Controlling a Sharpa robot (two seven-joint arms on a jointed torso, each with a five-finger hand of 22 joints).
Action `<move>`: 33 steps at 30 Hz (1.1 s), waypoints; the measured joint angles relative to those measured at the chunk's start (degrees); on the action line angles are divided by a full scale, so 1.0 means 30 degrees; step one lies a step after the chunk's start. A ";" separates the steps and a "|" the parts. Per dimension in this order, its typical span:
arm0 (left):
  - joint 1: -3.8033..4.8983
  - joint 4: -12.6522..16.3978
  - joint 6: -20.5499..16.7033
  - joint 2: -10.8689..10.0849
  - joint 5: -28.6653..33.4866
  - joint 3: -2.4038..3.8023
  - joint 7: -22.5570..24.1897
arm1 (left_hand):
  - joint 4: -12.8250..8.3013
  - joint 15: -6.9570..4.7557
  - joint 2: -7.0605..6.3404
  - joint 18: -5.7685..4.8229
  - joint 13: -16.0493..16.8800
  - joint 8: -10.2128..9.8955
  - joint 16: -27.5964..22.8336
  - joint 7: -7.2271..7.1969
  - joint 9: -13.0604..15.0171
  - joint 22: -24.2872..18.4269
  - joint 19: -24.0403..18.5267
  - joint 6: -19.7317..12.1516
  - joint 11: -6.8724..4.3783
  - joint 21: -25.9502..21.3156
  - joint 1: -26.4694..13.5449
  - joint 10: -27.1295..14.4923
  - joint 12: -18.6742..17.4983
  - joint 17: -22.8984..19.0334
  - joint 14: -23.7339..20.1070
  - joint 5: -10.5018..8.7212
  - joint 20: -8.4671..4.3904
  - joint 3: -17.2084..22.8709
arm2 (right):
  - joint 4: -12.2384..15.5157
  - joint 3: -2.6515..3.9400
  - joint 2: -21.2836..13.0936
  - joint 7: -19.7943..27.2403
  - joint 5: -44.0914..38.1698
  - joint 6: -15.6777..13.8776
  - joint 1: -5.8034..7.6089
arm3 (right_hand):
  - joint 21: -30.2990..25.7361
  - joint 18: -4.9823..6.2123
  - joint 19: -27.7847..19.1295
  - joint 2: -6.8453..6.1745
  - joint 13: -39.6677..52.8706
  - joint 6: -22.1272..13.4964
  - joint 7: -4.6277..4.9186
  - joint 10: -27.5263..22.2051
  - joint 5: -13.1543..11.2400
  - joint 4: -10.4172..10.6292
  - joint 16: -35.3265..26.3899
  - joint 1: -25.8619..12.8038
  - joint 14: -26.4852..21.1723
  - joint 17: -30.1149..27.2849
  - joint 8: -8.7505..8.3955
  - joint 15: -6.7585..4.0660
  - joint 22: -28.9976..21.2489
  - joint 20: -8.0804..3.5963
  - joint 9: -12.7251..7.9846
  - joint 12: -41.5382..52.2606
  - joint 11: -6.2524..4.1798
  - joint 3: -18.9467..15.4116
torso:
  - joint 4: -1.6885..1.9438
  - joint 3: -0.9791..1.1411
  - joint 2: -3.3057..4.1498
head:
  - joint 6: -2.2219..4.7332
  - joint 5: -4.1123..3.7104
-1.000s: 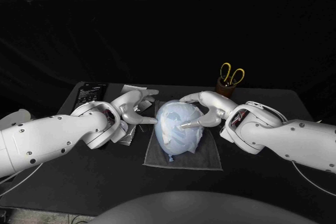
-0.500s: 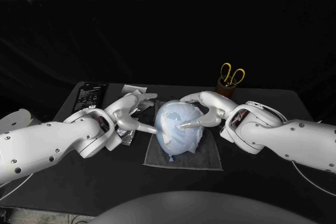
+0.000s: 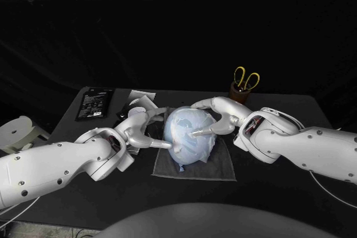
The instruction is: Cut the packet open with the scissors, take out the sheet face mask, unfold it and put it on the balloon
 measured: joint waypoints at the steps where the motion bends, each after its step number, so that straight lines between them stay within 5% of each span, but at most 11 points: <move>1: -0.0036 -0.0012 -0.0127 0.0065 -0.0074 -0.0001 -0.0048 | 0.0000 0.0000 0.0000 0.0000 0.0000 0.0000 0.0000 0.0024 0.0000 0.0000 0.0001 -0.0026 0.0000 0.0000 0.0001 0.0000 0.0000 0.0000 0.0000 0.0000 0.0000 0.0000 | 0.0000 0.0000 0.0000 0.0000 0.0000 0.0001 0.0000 | 0.0000 0.0000 0.0000 0.0000 0.0000 0.0000 -0.0001 0.0000 0.0000 0.0000 0.0000 0.0000 0.0000 0.0000 0.0000 0.0000 0.0000 0.0000 0.0000 0.0000 0.0000 0.0000 | -0.0002 0.0002 0.0002 | -0.0002 0.0000; 15: -0.0162 -0.0016 -0.1511 0.0811 -0.0899 0.0005 -0.0490 | -0.0033 0.0099 0.0006 0.0000 -0.0124 -0.0218 -0.0001 -0.0011 -0.0135 0.0000 0.0001 -0.0338 -0.0036 0.0000 0.0259 -0.0715 -0.0198 -0.0004 -0.0104 0.0001 0.0001 0.0033 | 0.0015 0.0002 0.0011 -0.0005 0.0003 0.0003 -0.0002 | 0.0000 -0.0005 0.0000 -0.0002 -0.0004 -0.0001 -0.0001 -0.0001 0.0000 0.0001 0.0000 -0.0001 0.0000 -0.0021 -0.0003 0.0000 -0.0002 -0.0001 -0.0003 -0.0004 -0.0001 -0.0001 | -0.0013 0.0009 0.0004 | -0.0002 -0.0086; 33: -0.0186 0.0217 -0.1822 0.1255 -0.2067 0.0004 -0.1063 | -0.0096 0.0094 -0.0021 -0.0001 -0.0147 -0.0419 -0.0001 -0.0021 -0.0317 0.0016 0.0001 -0.0752 0.0000 0.0000 0.0436 -0.1086 -0.0199 -0.0028 -0.0245 0.0002 0.0001 0.0386 | 0.0009 0.0002 0.0012 -0.0018 0.0005 0.0005 -0.0002 | 0.0000 -0.0087 -0.0001 -0.0002 -0.0019 -0.0002 -0.0002 -0.0002 0.0000 0.0002 0.0000 -0.0002 0.0000 -0.0020 -0.0020 0.0000 -0.0004 -0.0001 -0.0019 -0.0034 -0.0001 -0.0002 | 0.0004 0.0004 -0.0004 | -0.0002 -0.0152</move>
